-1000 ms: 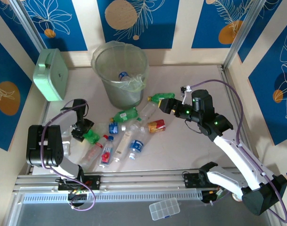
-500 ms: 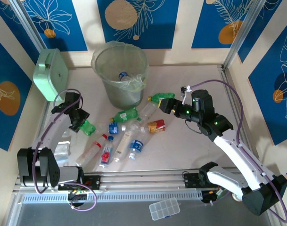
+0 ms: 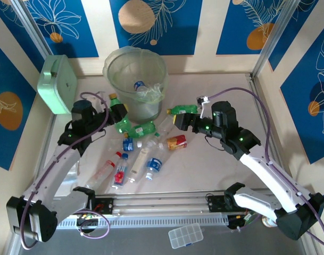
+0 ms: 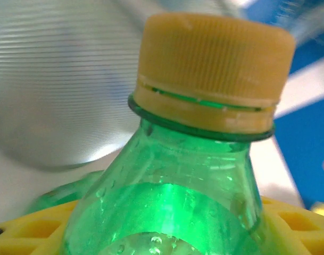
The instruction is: Put the plastic bottles in the bin
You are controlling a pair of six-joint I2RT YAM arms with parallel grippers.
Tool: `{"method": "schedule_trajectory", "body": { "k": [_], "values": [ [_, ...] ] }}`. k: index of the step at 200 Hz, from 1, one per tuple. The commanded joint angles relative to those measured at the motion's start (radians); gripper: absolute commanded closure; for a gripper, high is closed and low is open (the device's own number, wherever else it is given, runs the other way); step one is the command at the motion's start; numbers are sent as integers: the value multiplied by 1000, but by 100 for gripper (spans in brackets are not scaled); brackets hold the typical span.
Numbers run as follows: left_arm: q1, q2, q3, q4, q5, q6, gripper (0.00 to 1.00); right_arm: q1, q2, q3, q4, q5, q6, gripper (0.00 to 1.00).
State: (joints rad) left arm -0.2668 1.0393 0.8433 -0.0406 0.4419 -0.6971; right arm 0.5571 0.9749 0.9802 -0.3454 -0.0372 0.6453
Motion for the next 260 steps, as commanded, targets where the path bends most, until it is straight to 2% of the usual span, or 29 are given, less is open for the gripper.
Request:
{"method": "schedule_trajectory", "body": {
  "k": [1, 16, 47, 98, 140, 173, 200, 217, 260],
  "values": [
    [-39, 16, -20, 330, 296, 30, 52, 2, 0, 62, 55, -73, -16, 15],
    [-75, 18, -12, 377, 357, 69, 58, 0, 9, 88, 58, -103, -18, 15],
    [-163, 41, 36, 353, 457, 173, 62, -2, 30, 141, 95, -185, -19, 15],
    [-266, 113, 126, 249, 534, 223, 68, 17, 91, 234, 146, -294, -57, 11],
    [-303, 151, 170, 200, 548, 238, 68, 87, 182, 346, 53, -241, -190, 11],
    [-322, 166, 189, 177, 559, 249, 69, 128, 235, 394, 24, -229, -235, 13],
    [-331, 171, 193, 156, 556, 264, 69, 144, 270, 413, 11, -240, -231, 19],
    [-331, 167, 195, 146, 552, 269, 69, 157, 275, 408, 18, -244, -231, 27],
    [-346, 162, 204, 101, 514, 308, 65, 165, 270, 391, 30, -242, -214, 56]
  ]
}}
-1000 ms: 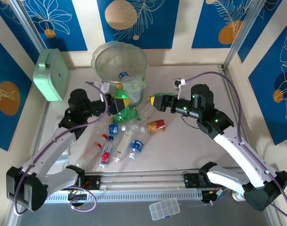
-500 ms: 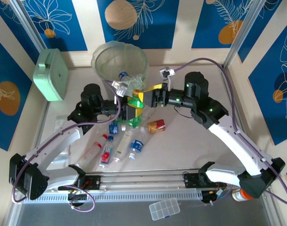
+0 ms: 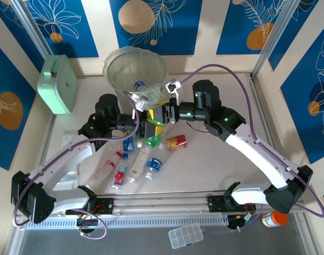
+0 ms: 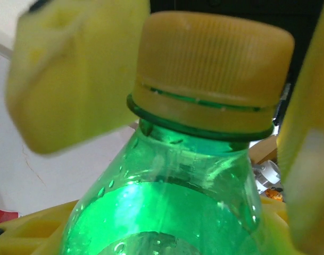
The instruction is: Put the plastic bottles in the bin
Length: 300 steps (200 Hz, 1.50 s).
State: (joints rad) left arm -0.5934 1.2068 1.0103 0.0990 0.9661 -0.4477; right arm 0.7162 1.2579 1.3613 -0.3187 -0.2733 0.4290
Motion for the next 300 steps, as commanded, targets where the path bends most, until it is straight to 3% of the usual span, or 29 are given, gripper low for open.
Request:
{"method": "schedule_trajectory", "body": {
  "k": [1, 19, 41, 92, 108, 132, 158, 168, 206, 234, 300],
  "values": [
    [-20, -6, 38, -42, -13, 61, 65, 6, -13, 10, 6, -6, 3, 57],
    [-27, -19, 43, -88, -52, 102, 57, 6, -25, 0, 15, -6, 12, 67],
    [-32, -40, 44, -118, -101, 131, 40, 6, -37, -8, 27, -1, 19, 76],
    [-32, -139, 26, -147, -289, 177, 9, -36, -46, 13, 37, 12, 39, 81],
    [-32, -191, 23, -190, -426, 216, 5, -65, -43, 29, 46, 20, 67, 81],
    [-32, -301, 3, -243, -724, 286, 1, -100, -25, 71, 46, 74, 102, 86],
    [-30, -406, -42, -251, -1075, 246, 1, -151, 34, 135, 41, 129, 146, 87],
    [-30, -416, -31, -287, -1161, 224, 1, -182, 69, 169, 41, 130, 186, 87],
    [-30, -446, 0, -381, -1212, 227, 1, -277, 234, 322, 99, 96, 339, 88],
    [-29, -483, -7, -411, -1233, 213, 1, -300, 372, 480, 107, 110, 361, 88],
    [-31, -533, -17, -483, -1259, 210, 1, -305, 776, 968, -98, 152, 409, 87]
  ]
}}
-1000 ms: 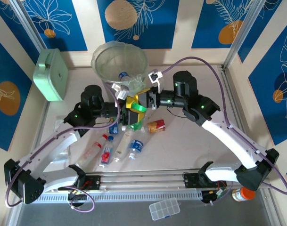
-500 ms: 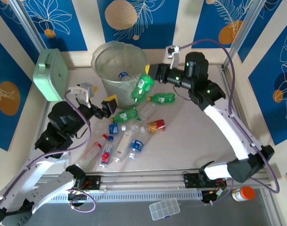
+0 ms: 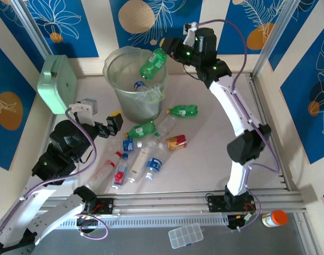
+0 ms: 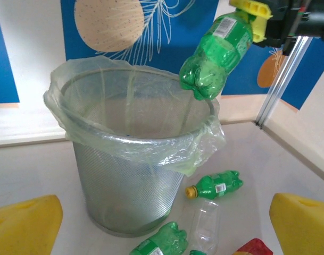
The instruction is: Put the plastic bottles in the bin
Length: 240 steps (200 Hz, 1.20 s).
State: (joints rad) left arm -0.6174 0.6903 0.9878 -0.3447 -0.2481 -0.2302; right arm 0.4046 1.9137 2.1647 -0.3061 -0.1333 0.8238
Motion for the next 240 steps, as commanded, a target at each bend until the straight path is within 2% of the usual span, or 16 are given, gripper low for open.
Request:
{"method": "schedule_trajectory", "body": {
  "k": [1, 28, 49, 93, 119, 154, 175, 240],
  "values": [
    [-7, -17, 6, -41, -45, -6, 1, 7, 128, 176, -116, 12, 13, 87],
    [-6, -7, 25, -103, -50, -7, 1, 30, 296, 417, -258, 8, -21, 85],
    [-7, -19, 19, -118, -43, -13, 1, 52, 376, 517, -320, 16, -58, 83],
    [-6, -23, 24, -167, -30, 11, 1, 99, 428, 500, -347, 40, -137, 80],
    [-6, -17, 19, -197, -65, 17, 1, 123, 447, 493, -369, 40, -184, 76],
    [-5, -3, 14, -236, -97, 9, 1, 123, 445, 494, -396, 28, -187, 45],
    [-6, 1, 1, -241, -88, 12, 1, 121, 429, 493, -402, 26, -192, 34],
    [-6, 17, -15, -298, -139, -38, 1, 99, 310, 496, -385, -8, -192, 33]
  ]
}}
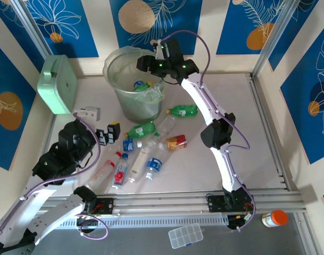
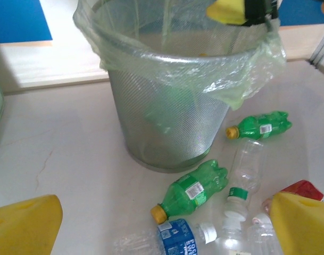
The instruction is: Put the plastic bottles in the bin
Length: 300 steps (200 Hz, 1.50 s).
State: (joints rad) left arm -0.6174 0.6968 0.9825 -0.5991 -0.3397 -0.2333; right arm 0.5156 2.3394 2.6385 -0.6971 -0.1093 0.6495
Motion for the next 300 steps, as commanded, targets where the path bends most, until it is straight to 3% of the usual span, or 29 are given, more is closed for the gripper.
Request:
{"method": "schedule_trajectory", "body": {
  "k": [1, 32, 52, 104, 160, 212, 251, 300],
  "values": [
    [-6, 11, -10, -45, -48, -37, 1, -12, -118, 23, 6, -33, -17, 33],
    [-5, 59, 4, -108, -87, -117, 1, -9, -212, -17, -8, -23, -32, 34],
    [-5, 89, 14, -154, -92, -159, 1, 30, -301, -100, -10, 63, -102, 35],
    [-2, 96, -46, -241, -144, -317, 1, 165, -571, -492, 119, 214, -267, 34],
    [1, 240, -139, -246, 81, -483, 0, 178, -796, -890, 218, 207, -227, 34],
    [0, 402, -166, -278, 237, -507, 16, 151, -958, -1157, 229, 202, -180, 34],
    [-2, 455, -210, -268, 278, -514, 25, 118, -1064, -1298, 232, 200, -151, 34],
    [-2, 483, -223, -243, 288, -497, 25, 66, -1117, -1368, 233, 168, -125, 34]
  ]
}}
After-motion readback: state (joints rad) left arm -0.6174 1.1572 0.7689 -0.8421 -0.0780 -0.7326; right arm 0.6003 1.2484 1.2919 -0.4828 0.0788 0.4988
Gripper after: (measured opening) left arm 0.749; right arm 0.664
